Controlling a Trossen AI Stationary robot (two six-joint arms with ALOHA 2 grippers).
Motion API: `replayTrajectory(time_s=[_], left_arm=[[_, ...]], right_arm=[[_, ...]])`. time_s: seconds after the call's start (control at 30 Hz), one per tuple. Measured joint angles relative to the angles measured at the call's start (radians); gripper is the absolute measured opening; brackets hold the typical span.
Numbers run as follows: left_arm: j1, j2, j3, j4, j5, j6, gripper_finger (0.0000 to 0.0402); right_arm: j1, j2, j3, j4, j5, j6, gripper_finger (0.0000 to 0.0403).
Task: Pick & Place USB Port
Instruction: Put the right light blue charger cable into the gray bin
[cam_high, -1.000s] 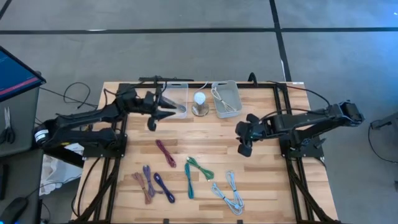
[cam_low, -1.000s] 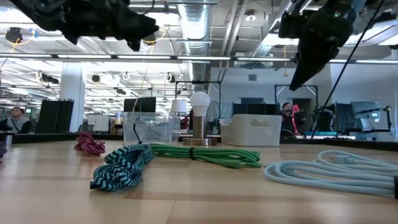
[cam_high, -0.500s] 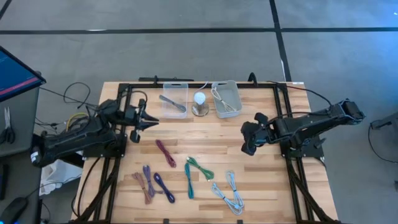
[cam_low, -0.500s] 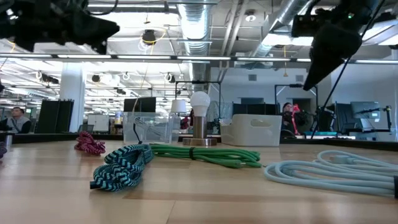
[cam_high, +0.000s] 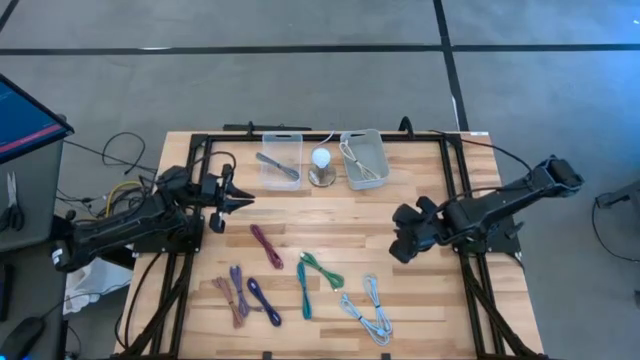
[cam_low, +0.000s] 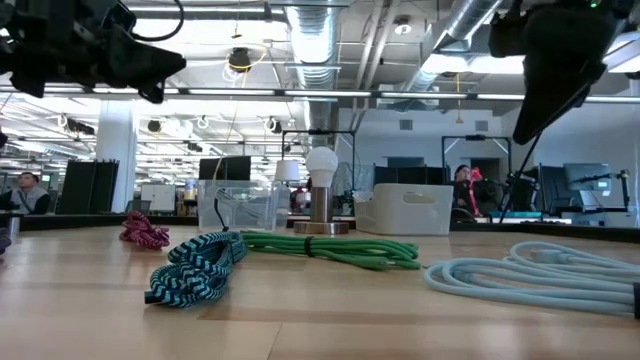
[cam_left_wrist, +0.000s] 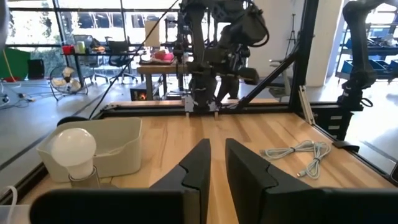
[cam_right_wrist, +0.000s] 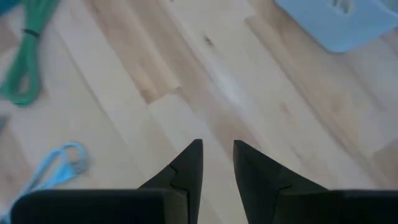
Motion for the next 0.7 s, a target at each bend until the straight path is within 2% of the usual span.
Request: replayTrajectory(time_s=[0.13, 0.33, 0.43, 0.57, 0.7], left_arm=[[0.000, 0.001, 0.000, 0.000, 0.000, 0.000, 0.0050], [0.000, 0.001, 0.000, 0.000, 0.000, 0.000, 0.0050], [0.000, 0.001, 0.000, 0.000, 0.000, 0.000, 0.0050], [0.000, 0.001, 0.000, 0.000, 0.000, 0.000, 0.0049], [0.000, 0.001, 0.000, 0.000, 0.000, 0.000, 0.0049]], right_arm=[[0.044, 0.000, 0.000, 0.004, -0.016, 0.062, 0.0081], [0.094, 0.006, 0.000, 0.044, -0.177, 0.174, 0.0082], [0.113, 0.014, 0.000, 0.094, -0.210, 0.237, 0.0082], [0.128, 0.060, 0.000, 0.138, -0.237, 0.328, 0.0082], [0.134, 0.158, 0.000, 0.174, -0.299, 0.421, 0.0082]])
